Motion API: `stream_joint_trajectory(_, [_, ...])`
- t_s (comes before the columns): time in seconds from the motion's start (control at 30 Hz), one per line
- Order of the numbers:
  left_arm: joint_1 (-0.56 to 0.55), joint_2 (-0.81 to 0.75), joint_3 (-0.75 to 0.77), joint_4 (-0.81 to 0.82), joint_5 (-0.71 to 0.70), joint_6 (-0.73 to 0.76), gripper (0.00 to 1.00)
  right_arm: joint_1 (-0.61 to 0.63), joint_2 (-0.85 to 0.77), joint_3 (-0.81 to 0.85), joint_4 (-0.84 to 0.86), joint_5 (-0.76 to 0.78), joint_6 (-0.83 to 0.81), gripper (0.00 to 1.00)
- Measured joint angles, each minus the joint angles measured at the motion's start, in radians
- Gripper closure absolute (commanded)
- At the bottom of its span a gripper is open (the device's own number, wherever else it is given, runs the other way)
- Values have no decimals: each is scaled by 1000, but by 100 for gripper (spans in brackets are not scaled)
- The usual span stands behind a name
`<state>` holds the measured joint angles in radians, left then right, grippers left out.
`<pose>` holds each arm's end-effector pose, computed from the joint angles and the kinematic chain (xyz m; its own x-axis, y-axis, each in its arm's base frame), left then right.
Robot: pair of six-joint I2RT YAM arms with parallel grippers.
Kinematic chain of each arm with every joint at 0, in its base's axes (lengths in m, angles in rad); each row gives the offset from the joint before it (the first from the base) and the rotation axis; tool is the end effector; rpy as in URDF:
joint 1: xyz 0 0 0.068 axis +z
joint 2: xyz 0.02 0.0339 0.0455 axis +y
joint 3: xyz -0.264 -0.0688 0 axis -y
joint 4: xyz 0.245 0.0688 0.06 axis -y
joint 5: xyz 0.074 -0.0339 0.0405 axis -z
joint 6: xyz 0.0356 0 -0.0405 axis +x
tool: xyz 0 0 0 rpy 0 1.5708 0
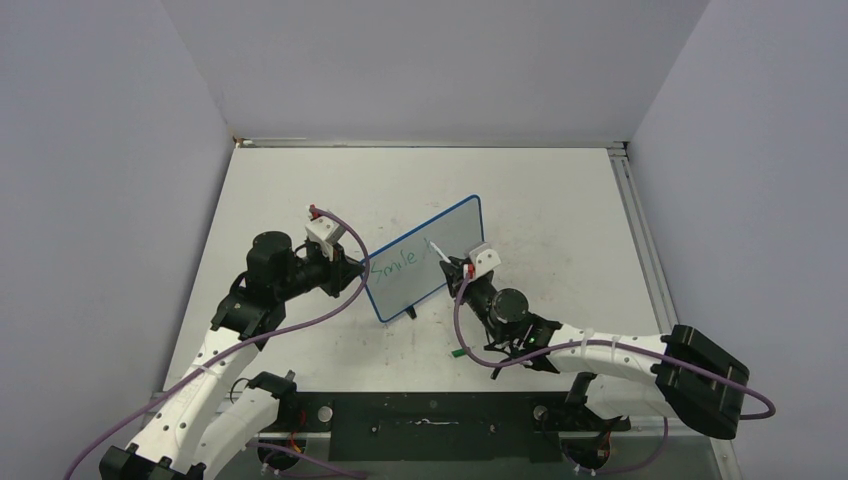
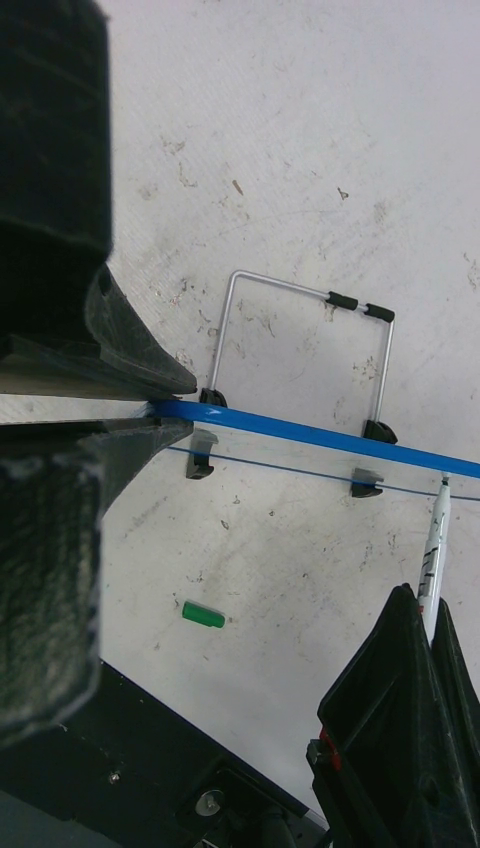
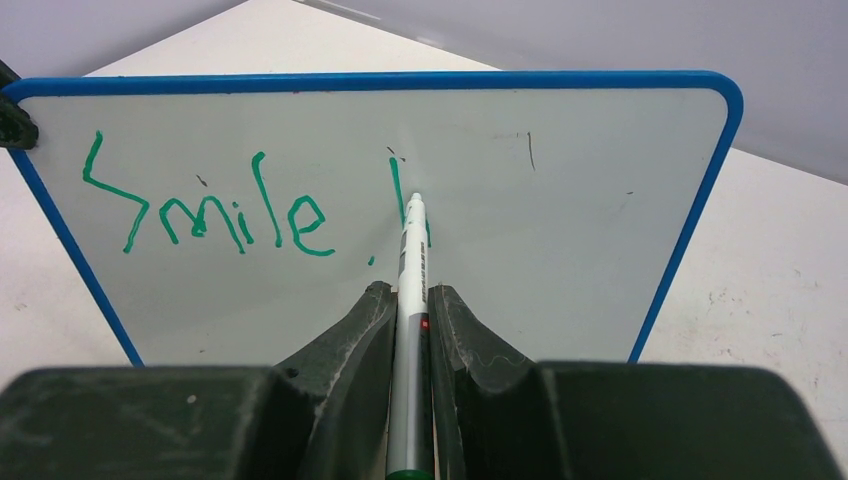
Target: Write a sentence on the whiteboard
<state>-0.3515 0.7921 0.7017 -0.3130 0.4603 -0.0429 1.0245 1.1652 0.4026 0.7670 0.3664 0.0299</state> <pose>0.1649 -0.0773 0.2975 -0.3979 0.1050 -0.9114 0.6756 0.7056 -0.2137 0.1364 0.1999 0.2307 -0.0160 0.0274 -0.9995 -0.6114 0.7907 0.0315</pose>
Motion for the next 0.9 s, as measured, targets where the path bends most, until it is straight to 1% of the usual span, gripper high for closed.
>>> stream_joint_trajectory(0.23, [0, 1, 0, 0, 0, 0, 100, 0, 14, 1, 17, 5, -1, 95])
stream_joint_trajectory(0.5, [0, 0, 0, 0, 0, 0, 100, -2, -74, 1, 14, 24, -3, 95])
stream_joint_trajectory(0.9, [0, 0, 0, 0, 0, 0, 100, -18, -24, 1, 15, 32, -19, 95])
